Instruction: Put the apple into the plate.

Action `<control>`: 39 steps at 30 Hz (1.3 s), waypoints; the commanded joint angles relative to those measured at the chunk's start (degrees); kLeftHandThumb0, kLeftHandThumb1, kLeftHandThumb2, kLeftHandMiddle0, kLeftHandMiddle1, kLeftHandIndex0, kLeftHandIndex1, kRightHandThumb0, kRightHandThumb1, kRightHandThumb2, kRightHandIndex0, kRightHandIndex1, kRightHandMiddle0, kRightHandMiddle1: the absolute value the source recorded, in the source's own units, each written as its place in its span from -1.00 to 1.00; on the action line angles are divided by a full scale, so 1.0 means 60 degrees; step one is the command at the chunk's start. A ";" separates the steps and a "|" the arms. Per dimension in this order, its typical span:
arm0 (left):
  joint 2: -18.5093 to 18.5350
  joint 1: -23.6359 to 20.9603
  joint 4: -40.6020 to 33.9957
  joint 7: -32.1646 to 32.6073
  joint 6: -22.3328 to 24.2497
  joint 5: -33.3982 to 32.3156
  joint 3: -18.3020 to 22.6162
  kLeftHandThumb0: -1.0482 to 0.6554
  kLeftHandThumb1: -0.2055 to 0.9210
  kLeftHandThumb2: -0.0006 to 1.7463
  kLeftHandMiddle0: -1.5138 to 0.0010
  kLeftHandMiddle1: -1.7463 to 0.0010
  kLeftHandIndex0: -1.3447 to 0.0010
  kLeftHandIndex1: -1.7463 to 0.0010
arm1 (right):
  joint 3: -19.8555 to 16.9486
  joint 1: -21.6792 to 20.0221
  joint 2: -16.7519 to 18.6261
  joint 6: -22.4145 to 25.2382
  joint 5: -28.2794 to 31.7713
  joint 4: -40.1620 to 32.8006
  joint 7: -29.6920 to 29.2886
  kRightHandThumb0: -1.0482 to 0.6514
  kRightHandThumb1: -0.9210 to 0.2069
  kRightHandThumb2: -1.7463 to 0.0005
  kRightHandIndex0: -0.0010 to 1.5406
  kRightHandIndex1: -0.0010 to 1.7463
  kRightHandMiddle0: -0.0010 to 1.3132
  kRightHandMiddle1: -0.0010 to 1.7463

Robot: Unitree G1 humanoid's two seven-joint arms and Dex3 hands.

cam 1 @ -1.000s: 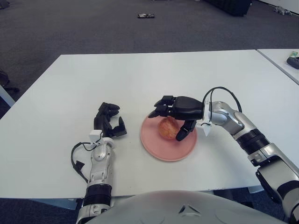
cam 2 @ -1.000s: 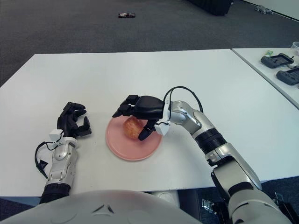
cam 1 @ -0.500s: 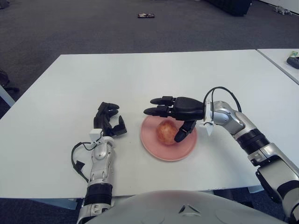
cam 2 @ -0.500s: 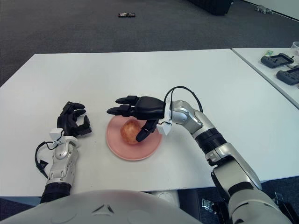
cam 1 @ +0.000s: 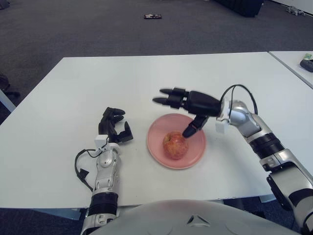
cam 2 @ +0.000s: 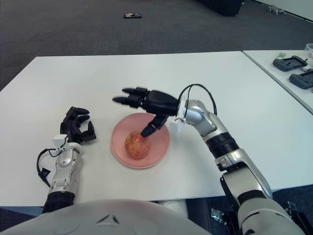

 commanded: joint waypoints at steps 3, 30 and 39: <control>-0.0029 0.0086 0.0644 -0.0291 -0.0066 -0.0298 0.0063 0.22 -0.57 0.89 -0.09 -1.00 0.12 -0.98 | -0.1033 0.0429 0.0663 0.0419 0.1389 -0.0426 -0.0862 -0.97 -1.00 0.17 -0.99 -1.00 -1.00 -1.00; 0.0235 -0.0023 0.0839 -0.0273 -0.0070 -0.0137 0.0059 0.22 -0.47 0.81 -0.02 -1.00 0.17 -0.98 | -0.3893 0.3056 0.3831 0.4319 -0.0671 -0.1329 -0.6942 -0.20 -0.71 0.13 -0.34 0.85 -0.56 1.00; 0.0263 -0.0029 0.0841 -0.0378 -0.0094 -0.0208 0.0052 0.22 -0.44 0.80 -0.01 -1.00 0.20 -1.00 | -0.3833 0.3471 0.3710 0.4458 -0.0815 -0.0506 -0.7610 -0.21 -0.65 0.08 -0.29 0.74 -0.53 1.00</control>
